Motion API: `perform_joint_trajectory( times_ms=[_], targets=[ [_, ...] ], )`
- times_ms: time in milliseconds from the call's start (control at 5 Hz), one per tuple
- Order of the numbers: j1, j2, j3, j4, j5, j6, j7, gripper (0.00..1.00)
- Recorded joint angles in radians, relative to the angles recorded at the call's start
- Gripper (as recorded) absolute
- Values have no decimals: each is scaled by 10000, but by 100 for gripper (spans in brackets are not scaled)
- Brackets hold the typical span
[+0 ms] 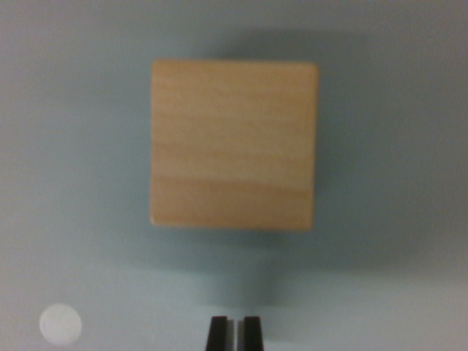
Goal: Push wooden cube
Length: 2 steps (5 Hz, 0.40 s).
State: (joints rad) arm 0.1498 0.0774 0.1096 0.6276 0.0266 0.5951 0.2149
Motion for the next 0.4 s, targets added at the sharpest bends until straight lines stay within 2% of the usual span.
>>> perform_joint_trajectory(
  times_ms=[200,400],
  targets=[
    [-19,250,-30,358,-33,109,-26,100],
    [-19,250,-30,358,-33,109,-26,100]
  ],
)
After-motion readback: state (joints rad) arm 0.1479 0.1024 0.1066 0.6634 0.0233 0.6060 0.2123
